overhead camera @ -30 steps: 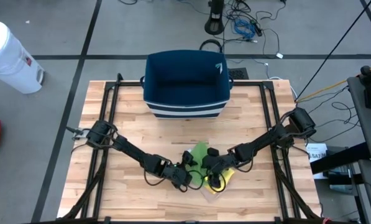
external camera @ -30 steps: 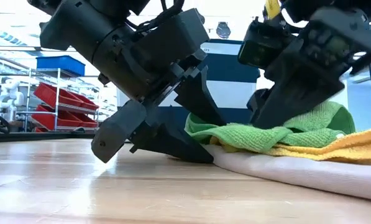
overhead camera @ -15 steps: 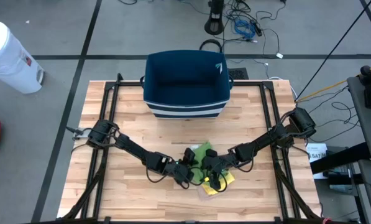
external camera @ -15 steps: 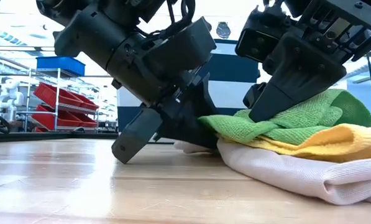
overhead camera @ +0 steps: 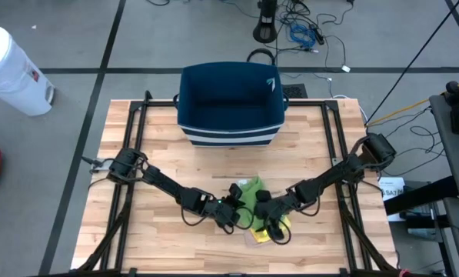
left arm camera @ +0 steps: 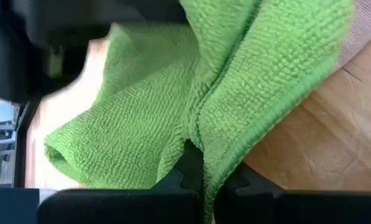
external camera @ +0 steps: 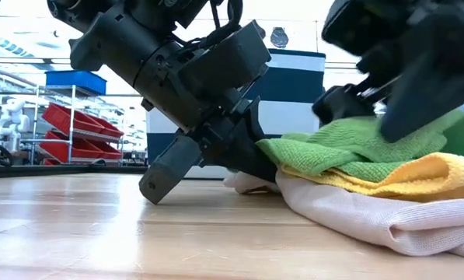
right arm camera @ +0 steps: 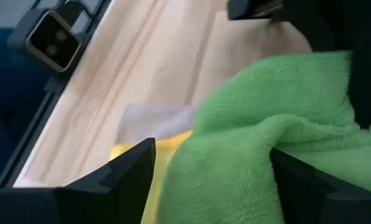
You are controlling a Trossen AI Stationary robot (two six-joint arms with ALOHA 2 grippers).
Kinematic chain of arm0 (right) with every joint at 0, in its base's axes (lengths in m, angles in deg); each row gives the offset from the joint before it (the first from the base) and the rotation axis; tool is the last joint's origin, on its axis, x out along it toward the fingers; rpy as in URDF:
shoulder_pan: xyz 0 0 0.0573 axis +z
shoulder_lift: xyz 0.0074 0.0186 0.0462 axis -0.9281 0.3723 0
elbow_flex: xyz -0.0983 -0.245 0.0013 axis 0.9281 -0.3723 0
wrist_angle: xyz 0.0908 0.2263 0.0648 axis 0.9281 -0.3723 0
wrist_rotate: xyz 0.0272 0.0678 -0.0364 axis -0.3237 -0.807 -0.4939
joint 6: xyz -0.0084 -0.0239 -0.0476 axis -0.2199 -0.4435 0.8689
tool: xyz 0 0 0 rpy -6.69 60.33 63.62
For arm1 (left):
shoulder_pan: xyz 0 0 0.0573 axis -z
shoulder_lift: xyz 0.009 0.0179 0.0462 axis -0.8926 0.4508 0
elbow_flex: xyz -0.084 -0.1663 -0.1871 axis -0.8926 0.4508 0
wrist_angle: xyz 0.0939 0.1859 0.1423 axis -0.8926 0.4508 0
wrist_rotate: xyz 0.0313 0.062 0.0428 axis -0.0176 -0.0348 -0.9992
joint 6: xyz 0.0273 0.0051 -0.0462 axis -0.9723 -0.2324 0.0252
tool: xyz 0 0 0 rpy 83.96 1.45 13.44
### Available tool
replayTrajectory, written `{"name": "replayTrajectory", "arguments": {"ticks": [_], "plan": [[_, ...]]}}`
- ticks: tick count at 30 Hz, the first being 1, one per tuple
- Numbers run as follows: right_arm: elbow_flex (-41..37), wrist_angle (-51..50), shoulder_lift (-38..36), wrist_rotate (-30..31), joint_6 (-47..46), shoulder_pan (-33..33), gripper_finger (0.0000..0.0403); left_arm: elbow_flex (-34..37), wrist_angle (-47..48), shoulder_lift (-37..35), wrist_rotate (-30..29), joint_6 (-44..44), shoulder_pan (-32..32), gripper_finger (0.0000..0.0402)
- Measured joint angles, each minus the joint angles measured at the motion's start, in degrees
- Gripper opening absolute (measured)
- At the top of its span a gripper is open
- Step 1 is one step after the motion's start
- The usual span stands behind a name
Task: Fold towel
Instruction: Put the stacked towels into the laundry bin
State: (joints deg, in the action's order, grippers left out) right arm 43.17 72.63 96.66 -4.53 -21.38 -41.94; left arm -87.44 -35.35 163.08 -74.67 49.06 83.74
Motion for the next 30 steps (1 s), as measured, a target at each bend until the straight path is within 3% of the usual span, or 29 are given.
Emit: {"name": "replayTrajectory", "arguments": {"ticks": [8, 13, 22, 26, 30], "plan": [[0.0, -7.7, -4.5, -0.4, 2.0, 4.6, 0.0253, 0.0, 3.0, -0.1, -0.3, 3.9, -0.7, 0.0007], [0.0, -3.9, -4.4, 6.0, 5.8, 7.6, 0.0253, 0.1, 3.0, -0.1, -0.4, 7.9, -1.7, 0.0006], [0.0, -4.1, -1.4, 9.9, 7.3, 8.8, 0.0254, 0.1, 2.8, 0.0, -0.8, 10.1, -2.1, 0.0006], [0.0, -11.2, -0.7, 18.1, 7.1, 8.3, 0.0254, 0.1, 2.6, -0.1, 0.3, 9.7, -1.9, 0.0006], [0.0, -14.1, -5.2, 20.0, 7.3, 7.5, 0.0254, 0.1, 2.8, -0.1, 0.5, 10.2, -1.7, 0.0006]]}}
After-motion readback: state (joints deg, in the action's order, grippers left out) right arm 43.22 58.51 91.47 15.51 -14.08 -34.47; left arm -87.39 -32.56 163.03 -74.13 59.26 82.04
